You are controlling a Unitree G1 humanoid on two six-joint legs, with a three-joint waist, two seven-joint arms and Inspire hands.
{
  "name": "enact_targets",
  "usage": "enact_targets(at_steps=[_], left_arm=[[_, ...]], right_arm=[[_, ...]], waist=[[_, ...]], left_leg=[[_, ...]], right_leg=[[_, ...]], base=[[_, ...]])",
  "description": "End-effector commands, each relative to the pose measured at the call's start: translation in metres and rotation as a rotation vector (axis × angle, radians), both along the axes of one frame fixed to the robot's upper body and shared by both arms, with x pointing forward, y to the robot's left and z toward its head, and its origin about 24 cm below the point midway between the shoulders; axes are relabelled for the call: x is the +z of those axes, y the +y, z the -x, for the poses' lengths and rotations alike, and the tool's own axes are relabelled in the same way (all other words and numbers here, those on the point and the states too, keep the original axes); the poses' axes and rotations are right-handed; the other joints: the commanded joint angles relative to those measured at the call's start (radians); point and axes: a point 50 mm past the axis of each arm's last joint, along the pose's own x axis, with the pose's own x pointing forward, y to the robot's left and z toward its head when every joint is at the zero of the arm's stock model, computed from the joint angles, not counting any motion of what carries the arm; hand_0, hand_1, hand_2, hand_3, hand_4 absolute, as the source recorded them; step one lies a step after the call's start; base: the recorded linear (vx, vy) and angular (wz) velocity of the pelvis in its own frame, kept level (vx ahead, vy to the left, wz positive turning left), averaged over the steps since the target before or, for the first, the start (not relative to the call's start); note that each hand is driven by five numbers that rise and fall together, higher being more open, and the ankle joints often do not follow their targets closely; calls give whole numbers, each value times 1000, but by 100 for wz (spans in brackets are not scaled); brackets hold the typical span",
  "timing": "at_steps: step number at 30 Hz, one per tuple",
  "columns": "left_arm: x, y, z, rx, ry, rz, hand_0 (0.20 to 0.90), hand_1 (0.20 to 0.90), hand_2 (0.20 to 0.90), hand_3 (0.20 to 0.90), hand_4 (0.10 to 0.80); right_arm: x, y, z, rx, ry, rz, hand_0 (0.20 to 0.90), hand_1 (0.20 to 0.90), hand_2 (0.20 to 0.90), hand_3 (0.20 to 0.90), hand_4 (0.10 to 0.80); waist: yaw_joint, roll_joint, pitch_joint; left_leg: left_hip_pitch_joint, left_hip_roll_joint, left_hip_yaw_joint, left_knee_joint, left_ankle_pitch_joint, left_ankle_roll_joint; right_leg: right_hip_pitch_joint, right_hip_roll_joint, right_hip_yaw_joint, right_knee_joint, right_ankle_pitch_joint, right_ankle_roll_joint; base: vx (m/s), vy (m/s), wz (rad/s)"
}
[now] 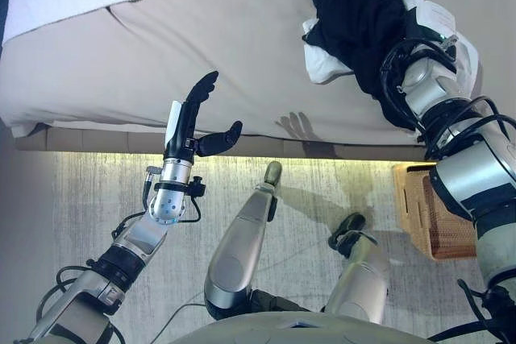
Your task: Pick up the clothes from the bed and place them into the basket
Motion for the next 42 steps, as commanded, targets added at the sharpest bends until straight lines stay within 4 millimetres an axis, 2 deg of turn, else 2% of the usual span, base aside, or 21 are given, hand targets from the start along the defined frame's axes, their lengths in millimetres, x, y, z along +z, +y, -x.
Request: enact_targets(at_steps=[1,12,14,20,28,36,42], left_arm=[[26,6,0,-22,-130,3,900,900,900,900,800],[7,19,6,2,-30,-37,900,900,900,900,800],[4,21,7,8,-15,-45,900,900,900,900,800],[-13,29,11,47,74,-72,900,900,900,900,800],[-41,37,20,63,212,-96,900,900,900,900,800],[-46,32,18,30,233,-101,900,900,900,900,800],[-53,33,21,29,272,-113,900,900,900,900,800]], right_arm=[[78,-1,7,52,-270,30,300,300,300,200,100],[85,-30,21,46,-302,-43,300,300,300,200,100],[86,-34,23,47,-310,-60,300,300,300,200,100],[91,-44,29,61,-342,-124,300,300,300,200,100],[121,-46,37,119,-394,-218,300,300,300,200,100],[132,-49,41,154,-385,-221,300,300,300,200,100],[134,-42,39,194,-366,-219,300,300,300,200,100]], waist=[[12,-33,-11],[-3,-92,-150],[-8,-103,-177],[-21,-136,-263],[-46,-162,-361],[-49,-167,-378],[-41,-171,-389]], left_leg=[[133,29,11,-41,-112,2],[286,64,36,-118,-123,-18],[298,67,44,-137,-102,-12],[360,86,59,-192,-89,-22],[441,114,89,-297,-60,-43],[442,116,87,-296,-64,-49],[461,121,76,-362,-31,-58]], right_leg=[[128,13,-3,-16,10,-28],[333,24,-24,-173,50,-15],[352,25,-35,-201,80,-18],[409,41,-28,-259,101,-5],[454,61,-25,-344,134,17],[454,57,-34,-341,131,21],[472,62,-50,-385,148,30]], base=[[43,-43,1],[68,-7,-4],[12,11,-2],[72,-3,-3],[41,10,-8],[4,17,-3],[1,9,5]])
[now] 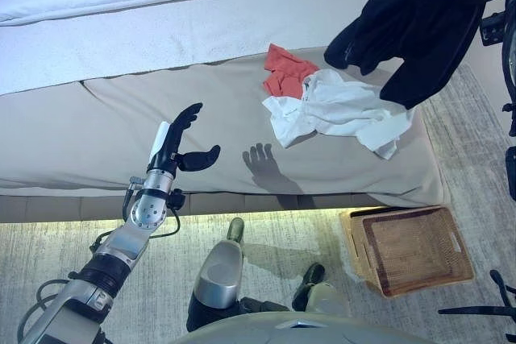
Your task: Pick up the clothes from the bed and place them into the basket
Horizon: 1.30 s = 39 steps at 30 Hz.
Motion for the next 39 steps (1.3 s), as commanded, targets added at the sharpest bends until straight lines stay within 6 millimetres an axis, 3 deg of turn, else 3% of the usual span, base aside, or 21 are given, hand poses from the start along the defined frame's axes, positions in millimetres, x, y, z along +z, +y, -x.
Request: enact_targets(at_steps=[1,9,19,22,31,39], left_arm=[[-23,-7,21,-32,40,26,900,900,900,900,800],[-28,-5,22,-42,67,19,900,900,900,900,800],[-29,1,20,29,56,15,900,900,900,900,800],[-36,8,21,73,89,11,900,900,900,900,800],[-43,3,18,61,104,8,900,900,900,900,800],[-50,2,15,58,153,0,900,900,900,900,800]], right_arm=[[32,31,-2,127,-116,182,300,300,300,200,100],[51,48,-2,152,-159,215,300,300,300,200,100],[25,20,3,89,-167,60,300,300,300,200,100],[17,15,8,107,-222,42,300,300,300,200,100],[-11,-8,24,32,-226,19,300,300,300,200,100],[-40,-29,36,-34,-191,-21,300,300,300,200,100]], waist=[[-3,-41,-316],[-5,-62,-342],[-87,-54,-353],[-154,-39,-352],[-271,-23,-359],[-334,-14,-358]], left_leg=[[39,86,31,-89,-39,-41],[56,89,37,-136,-23,-49],[98,126,108,-210,0,-58],[128,144,152,-214,-7,-62],[172,159,229,-214,-37,-73],[187,168,265,-214,-46,-77]], right_leg=[[-7,-39,4,54,9,14],[1,-39,-4,32,35,29],[-25,-15,60,-29,53,36],[-50,4,123,-32,45,38],[-76,37,234,-95,75,57],[-104,68,296,-92,74,46]], base=[[17,11,7],[9,1,2],[-16,4,-18],[21,26,-38],[23,-7,-48],[20,-55,-28]])
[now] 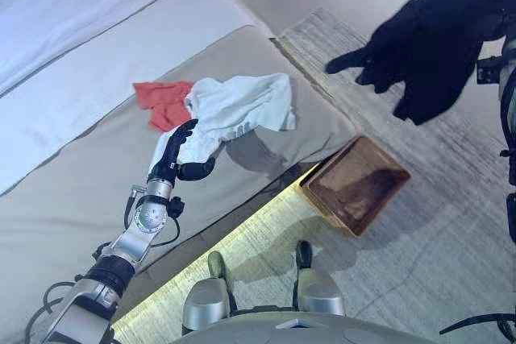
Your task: Pick up the clothes from the bed and place them into the basket
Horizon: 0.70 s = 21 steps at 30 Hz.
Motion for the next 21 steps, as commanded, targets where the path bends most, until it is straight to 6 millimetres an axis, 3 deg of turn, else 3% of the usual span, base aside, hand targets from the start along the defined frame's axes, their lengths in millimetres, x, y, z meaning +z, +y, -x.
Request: enact_targets(at_steps=[1,11,21], left_arm=[[-21,-4,15,-4,40,10,900,900,900,900,800],[-22,-11,13,-31,49,12,900,900,900,900,800],[-17,-20,6,-67,41,8,900,900,900,900,800]], right_arm=[[23,1,12,-3,-120,143,300,300,300,200,100],[-10,-22,28,-58,-31,106,300,300,300,200,100],[-48,-36,31,-84,114,61,300,300,300,200,100]], waist=[[-3,8,-312],[-50,16,-305],[-53,36,-280]], left_leg=[[-25,86,-15,0,-71,-64],[-16,97,12,0,-69,-80],[-40,103,12,0,-53,-89]], right_leg=[[-77,-22,32,56,-38,22],[-90,14,69,52,-44,4],[-104,24,62,36,-38,-7]], base=[[12,-62,-24],[-10,-62,-10],[-45,-62,0]])
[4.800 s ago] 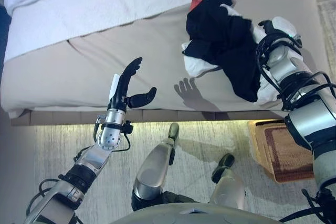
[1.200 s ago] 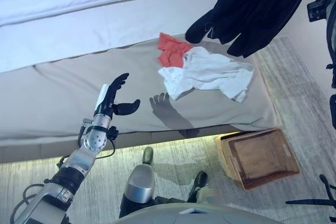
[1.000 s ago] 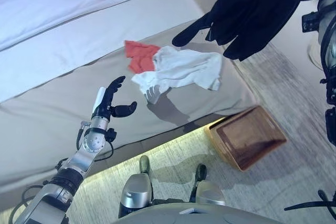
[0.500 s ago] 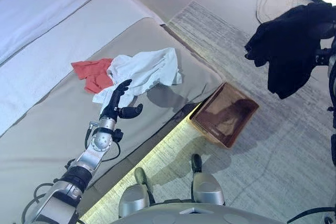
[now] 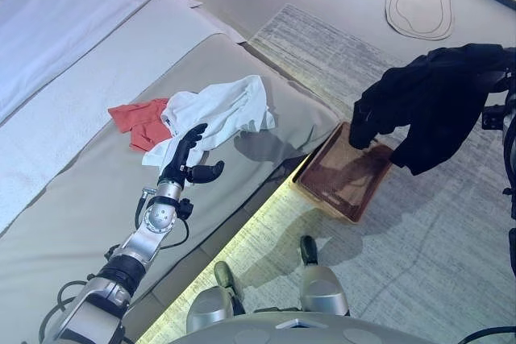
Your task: Pick up the clothes from the bed and place them into the basket
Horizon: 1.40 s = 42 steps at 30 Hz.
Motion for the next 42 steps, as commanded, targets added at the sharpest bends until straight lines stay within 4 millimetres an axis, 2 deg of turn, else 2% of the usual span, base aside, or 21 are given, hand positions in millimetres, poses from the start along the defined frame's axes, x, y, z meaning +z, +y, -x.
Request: enact_targets(at_steps=[1,19,30,34,35,36,37,38,42], left_arm=[[-7,-7,8,-52,-8,-21,900,900,900,900,800],[4,-14,-3,-57,-47,-11,900,900,900,900,800],[6,-17,-5,-66,-56,4,900,900,900,900,800],[5,-17,-5,-73,-43,3,900,900,900,900,800],[5,-18,-5,-74,-41,3,900,900,900,900,800],[4,-18,-4,-75,-40,4,900,900,900,900,800],[4,-17,-4,-76,-39,5,900,900,900,900,800],[4,-18,-4,-77,-39,5,900,900,900,900,800],[4,-17,-4,-71,-43,5,900,900,900,900,800]], right_arm=[[14,-2,4,11,-39,136,300,300,300,200,100],[-73,14,-1,-1,165,-34,300,300,300,200,100],[-96,16,2,-36,208,-86,300,300,300,200,100],[-97,16,2,-23,213,-96,300,300,300,200,100],[-97,16,1,-17,213,-97,406,406,406,324,224],[-96,17,0,-14,213,-95,540,540,540,480,380],[-95,17,-1,-14,211,-93,801,801,801,785,685],[-94,17,-1,-15,209,-93,900,900,900,900,800],[-97,18,-1,-35,234,-79,900,900,900,900,800]], waist=[[22,-15,-233],[39,39,-189],[58,61,-176],[67,62,-177],[68,62,-176],[69,62,-175],[70,63,-175],[72,62,-175],[76,60,-174]], left_leg=[[-13,97,-22,1,-53,-88],[-19,95,-9,1,-42,-86],[-33,94,-28,1,-33,-87],[-37,95,-35,1,-31,-88],[-38,95,-37,1,-30,-88],[-39,95,-38,1,-30,-88],[-39,95,-39,1,-29,-88],[-40,96,-39,1,-28,-89],[-46,94,-47,1,-28,-88]], right_leg=[[-53,11,12,35,-37,-7],[-53,-2,-6,31,-36,-13],[-47,-9,-20,21,-35,-15],[-44,-11,-26,17,-35,-15],[-43,-11,-27,17,-36,-15],[-43,-11,-28,17,-36,-15],[-43,-12,-29,17,-36,-15],[-42,-12,-31,17,-36,-15],[-43,-12,-31,16,-37,-14]], base=[[-31,-47,2],[-19,-19,0],[0,-2,0],[7,-22,4],[6,-5,4],[4,0,4],[5,1,6],[11,-3,7],[4,-2,4]])
